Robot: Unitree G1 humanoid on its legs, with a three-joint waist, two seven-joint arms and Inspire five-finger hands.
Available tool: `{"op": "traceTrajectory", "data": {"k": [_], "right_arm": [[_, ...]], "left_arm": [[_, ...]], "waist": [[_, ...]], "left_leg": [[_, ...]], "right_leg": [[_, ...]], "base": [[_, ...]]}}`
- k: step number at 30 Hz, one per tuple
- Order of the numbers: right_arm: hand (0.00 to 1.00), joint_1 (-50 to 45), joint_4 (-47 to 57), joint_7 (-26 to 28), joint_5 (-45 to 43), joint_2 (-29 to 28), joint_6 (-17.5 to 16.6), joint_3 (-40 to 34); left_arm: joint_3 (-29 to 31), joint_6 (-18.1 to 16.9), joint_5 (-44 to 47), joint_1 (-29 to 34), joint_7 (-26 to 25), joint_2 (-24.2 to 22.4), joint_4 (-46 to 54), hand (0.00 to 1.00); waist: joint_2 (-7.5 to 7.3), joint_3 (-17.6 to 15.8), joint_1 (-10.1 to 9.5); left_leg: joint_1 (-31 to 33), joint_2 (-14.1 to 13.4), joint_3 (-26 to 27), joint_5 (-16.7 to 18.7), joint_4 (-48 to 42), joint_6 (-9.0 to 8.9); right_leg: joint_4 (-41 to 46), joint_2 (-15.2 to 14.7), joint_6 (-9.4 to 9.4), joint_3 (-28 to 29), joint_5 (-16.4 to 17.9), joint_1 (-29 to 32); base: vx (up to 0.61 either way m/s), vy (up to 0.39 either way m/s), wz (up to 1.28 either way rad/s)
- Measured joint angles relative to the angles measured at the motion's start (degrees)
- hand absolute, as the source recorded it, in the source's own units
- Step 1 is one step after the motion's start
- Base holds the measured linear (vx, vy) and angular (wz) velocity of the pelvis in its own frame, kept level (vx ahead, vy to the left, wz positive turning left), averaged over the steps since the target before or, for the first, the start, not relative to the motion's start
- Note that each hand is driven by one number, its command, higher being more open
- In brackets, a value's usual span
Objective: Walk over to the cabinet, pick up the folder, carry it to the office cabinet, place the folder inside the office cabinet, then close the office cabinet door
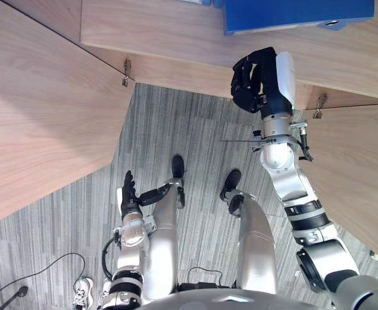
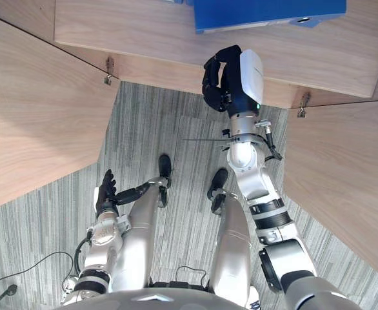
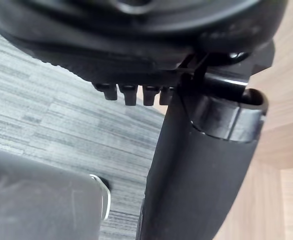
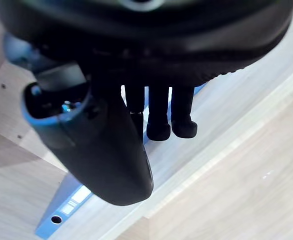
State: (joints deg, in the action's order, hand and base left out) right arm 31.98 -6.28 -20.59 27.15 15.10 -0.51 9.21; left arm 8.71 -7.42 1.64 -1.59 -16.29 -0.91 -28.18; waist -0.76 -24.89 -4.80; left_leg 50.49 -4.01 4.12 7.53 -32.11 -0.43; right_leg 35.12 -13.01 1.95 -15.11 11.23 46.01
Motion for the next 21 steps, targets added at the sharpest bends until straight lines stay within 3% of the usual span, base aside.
{"op": "traceTrajectory", "data": {"k": [5,21], "right_arm": [[0.0,3.8,-4.4,-0.6,-2.7,-0.4,0.9,-3.7],[0.0,21.0,-14.3,-2.5,-11.5,2.7,2.4,-3.4]], "left_arm": [[0.0,0.0,0.1,0.0,-0.2,-0.1,0.5,1.0],[-0.1,-0.9,2.9,0.1,-0.9,0.0,3.5,1.0]], "waist": [[0.05,-0.1,-0.6],[0.82,-1.1,-1.44]], "left_leg": [[0.6,0.3,-0.2,-0.9,1.0,-0.16],[2.8,2.3,-2.3,-3.4,2.7,-0.68]], "right_leg": [[0.0,-0.2,0.0,-0.2,0.0,0.9],[1.8,-2.0,-0.34,-2.0,0.6,3.1]], "base": [[0.03,-0.047,0.06],[-0.01,-0.031,0.11]]}}
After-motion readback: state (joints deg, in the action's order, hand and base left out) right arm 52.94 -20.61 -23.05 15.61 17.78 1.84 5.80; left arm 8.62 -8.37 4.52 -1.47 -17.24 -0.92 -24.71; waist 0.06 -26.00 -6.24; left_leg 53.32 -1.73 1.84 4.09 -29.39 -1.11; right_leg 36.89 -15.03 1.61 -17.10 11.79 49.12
